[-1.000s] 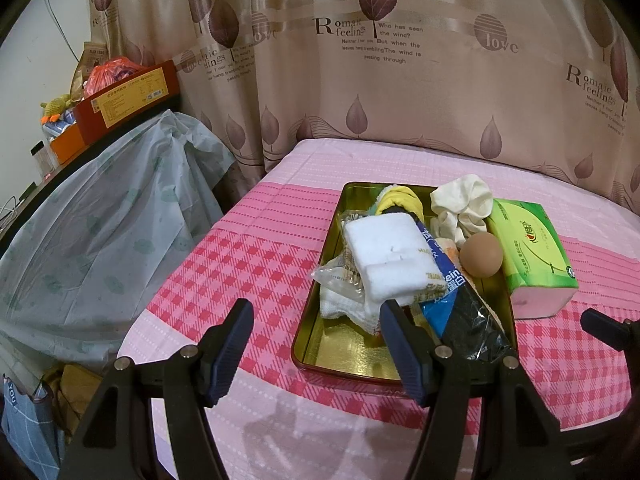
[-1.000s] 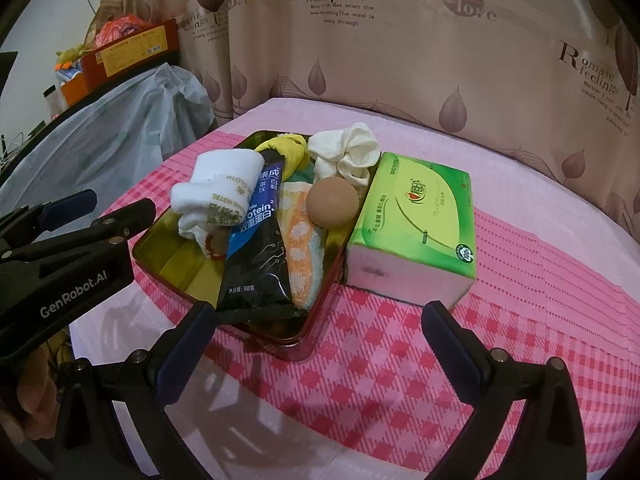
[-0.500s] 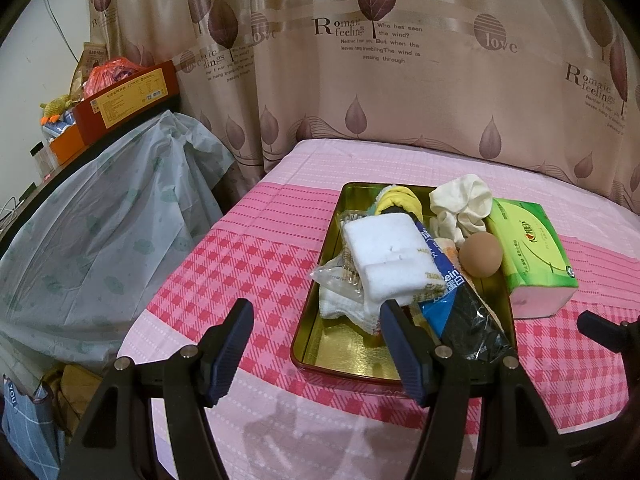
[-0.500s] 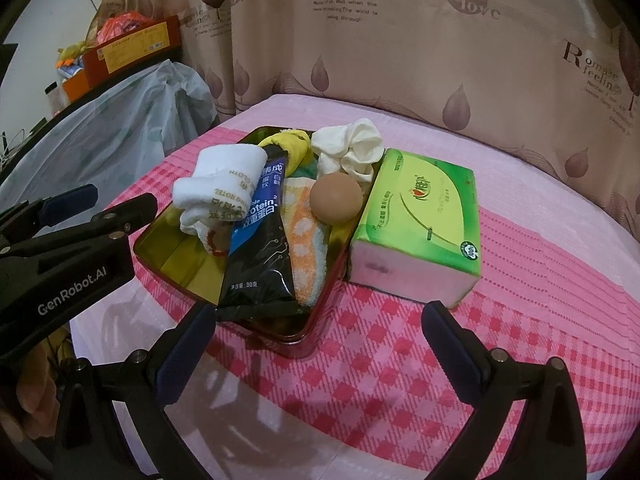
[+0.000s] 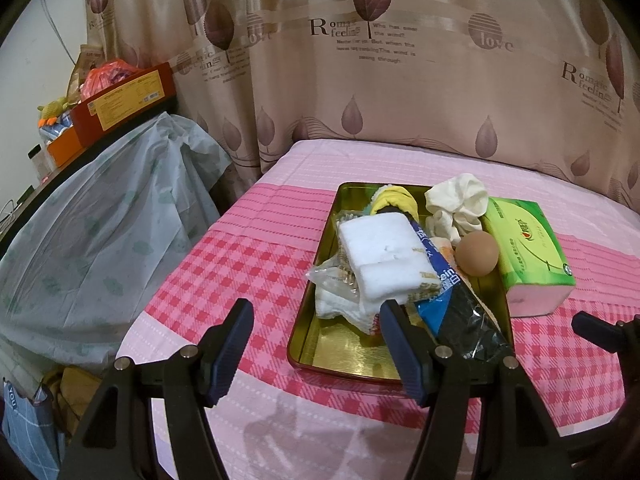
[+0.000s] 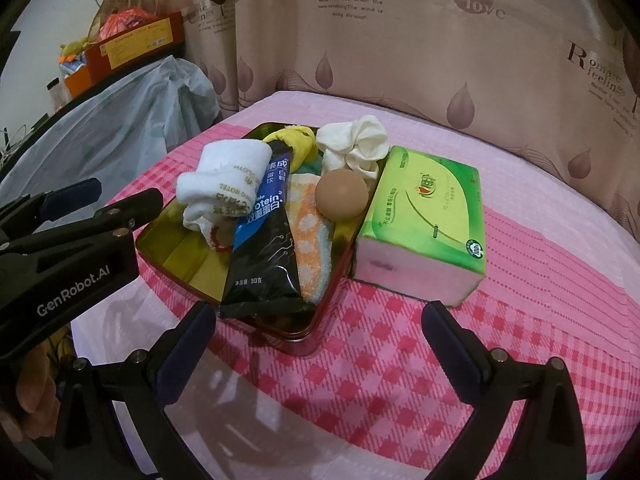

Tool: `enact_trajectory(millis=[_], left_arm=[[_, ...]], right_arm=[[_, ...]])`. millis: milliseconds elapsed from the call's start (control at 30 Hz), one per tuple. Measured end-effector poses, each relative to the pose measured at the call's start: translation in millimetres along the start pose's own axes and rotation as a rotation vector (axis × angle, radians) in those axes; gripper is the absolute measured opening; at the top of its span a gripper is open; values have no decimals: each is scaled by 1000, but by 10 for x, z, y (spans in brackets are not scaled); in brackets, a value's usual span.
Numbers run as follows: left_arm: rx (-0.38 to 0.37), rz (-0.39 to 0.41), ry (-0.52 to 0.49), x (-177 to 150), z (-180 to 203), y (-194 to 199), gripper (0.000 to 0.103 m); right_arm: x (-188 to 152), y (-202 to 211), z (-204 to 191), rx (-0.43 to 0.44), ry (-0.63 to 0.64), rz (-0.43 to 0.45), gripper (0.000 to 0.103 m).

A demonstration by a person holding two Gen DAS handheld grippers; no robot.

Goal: Organize soft objects

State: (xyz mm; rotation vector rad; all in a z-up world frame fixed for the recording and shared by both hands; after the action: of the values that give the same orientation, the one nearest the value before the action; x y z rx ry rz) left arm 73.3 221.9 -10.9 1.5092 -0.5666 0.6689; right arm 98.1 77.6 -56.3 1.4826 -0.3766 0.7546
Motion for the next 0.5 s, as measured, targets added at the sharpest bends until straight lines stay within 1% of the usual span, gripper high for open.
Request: enact_trajectory(millis=[500], left_arm=[[-1, -1, -1, 6, 22, -5, 67]], right_arm=[[-14, 1, -19, 3, 3, -5, 102]])
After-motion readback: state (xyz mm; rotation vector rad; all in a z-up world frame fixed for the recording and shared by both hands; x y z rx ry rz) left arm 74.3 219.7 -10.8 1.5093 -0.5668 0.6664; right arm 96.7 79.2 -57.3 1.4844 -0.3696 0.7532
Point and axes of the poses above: each gripper's, at about its wrist camera, not at the fingertips, and y roughly against the way its jaws point, z to its right, x to its top, the point moved 1 cm from there along -y, roughly the way its jaws point, and after that the axes turned 9 degrees about -x, right-handed, at the moved point
